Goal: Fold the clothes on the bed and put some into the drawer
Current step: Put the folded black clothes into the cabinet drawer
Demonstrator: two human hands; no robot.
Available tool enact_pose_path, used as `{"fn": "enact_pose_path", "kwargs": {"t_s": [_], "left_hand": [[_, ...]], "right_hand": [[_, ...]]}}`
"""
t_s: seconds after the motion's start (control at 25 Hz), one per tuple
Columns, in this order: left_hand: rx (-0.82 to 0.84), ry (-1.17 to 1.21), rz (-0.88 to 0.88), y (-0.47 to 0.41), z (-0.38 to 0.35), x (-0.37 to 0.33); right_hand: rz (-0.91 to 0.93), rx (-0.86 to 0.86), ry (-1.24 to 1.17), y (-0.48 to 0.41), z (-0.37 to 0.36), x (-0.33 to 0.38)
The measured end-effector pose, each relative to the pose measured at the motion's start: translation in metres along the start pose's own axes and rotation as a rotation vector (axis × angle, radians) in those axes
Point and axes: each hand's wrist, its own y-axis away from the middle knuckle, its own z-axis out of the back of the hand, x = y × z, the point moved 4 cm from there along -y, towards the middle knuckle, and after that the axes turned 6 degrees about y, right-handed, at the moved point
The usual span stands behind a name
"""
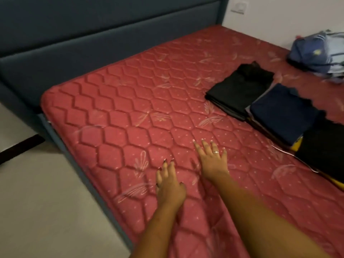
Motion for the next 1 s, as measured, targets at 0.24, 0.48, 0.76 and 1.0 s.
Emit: {"fn": "enact_pose_path", "kwargs": {"t_s": [0.24,0.48,0.76,1.0], "left_hand": [[0.221,-0.069,-0.113,-0.089,-0.104,-0.061],[0.403,-0.089,-0.105,-0.129,-0.163,-0.117],[0.571,-0.096,-0.234,-0.116,-0.239,-0.197],[0.612,-0.210,-0.293,-0.107,-0.280,-0.224]], "right_hand": [[-0.319,0.017,0.080,-0.077,-0.027,-0.153],[-0.576,0.018,0.102,-0.101,-0.048,-0.271],[-0.909,0.071,-0.006,-0.066,-0.109,-0.346],[-0.913,0.222,0.120,-0.045,-0.127,-0.431]]}}
